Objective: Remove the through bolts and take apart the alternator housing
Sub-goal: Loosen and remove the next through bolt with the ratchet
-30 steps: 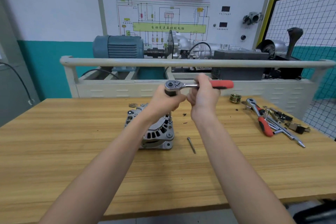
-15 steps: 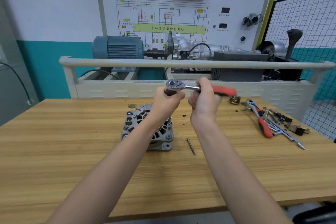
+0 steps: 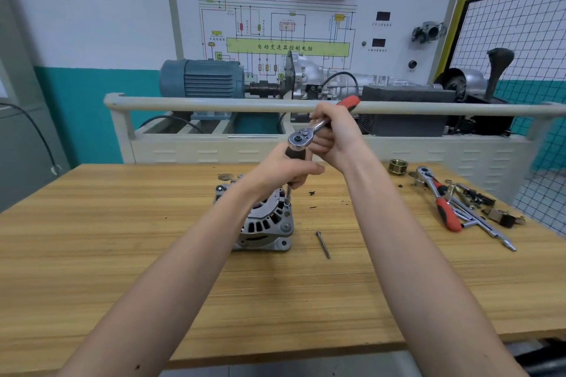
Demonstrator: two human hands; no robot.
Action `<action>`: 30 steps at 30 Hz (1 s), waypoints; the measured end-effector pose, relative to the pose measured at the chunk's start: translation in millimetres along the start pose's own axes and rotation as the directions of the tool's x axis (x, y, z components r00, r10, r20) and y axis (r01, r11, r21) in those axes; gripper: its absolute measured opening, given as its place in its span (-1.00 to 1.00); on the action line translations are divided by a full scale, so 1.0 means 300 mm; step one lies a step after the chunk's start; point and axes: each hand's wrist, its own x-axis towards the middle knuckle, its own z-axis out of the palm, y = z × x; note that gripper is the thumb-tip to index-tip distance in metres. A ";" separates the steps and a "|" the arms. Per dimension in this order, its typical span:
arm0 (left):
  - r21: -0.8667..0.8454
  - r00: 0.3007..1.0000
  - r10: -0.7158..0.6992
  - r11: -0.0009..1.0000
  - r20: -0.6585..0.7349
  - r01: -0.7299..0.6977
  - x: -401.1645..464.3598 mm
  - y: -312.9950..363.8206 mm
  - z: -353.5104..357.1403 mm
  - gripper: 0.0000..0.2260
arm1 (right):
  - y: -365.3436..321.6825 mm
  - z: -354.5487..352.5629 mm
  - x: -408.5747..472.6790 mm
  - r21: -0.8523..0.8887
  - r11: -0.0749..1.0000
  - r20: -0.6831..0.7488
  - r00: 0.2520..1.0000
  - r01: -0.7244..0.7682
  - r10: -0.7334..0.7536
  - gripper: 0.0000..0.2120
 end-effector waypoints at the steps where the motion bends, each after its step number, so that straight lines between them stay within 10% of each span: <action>1: -0.032 0.999 -0.003 0.999 -0.045 0.001 0.004 -0.009 0.009 -0.58 | 0.003 0.001 0.000 0.011 1.000 -0.030 1.000 0.008 -0.007 -0.53; 8: -0.053 0.919 0.052 0.996 -0.391 -0.079 0.011 -0.054 0.062 -0.66 | 0.172 0.011 -0.141 0.154 0.901 -0.521 0.808 0.406 -0.275 -0.72; 15: -0.059 0.879 0.051 0.994 -0.474 -0.090 -0.007 -0.061 0.062 -0.67 | 0.149 0.025 -0.139 0.137 0.922 -0.416 0.865 0.363 -0.279 -0.65; 23: 0.028 0.990 0.086 0.996 -0.109 -0.084 -0.018 -0.012 0.009 -0.69 | -0.016 0.007 0.015 -0.112 0.992 0.071 0.995 -0.062 0.070 -0.54; 30: -0.072 0.963 0.096 0.990 -0.253 -0.117 -0.005 -0.037 0.036 -0.62 | 0.100 0.019 -0.078 0.132 0.960 -0.393 0.902 0.245 -0.176 -0.71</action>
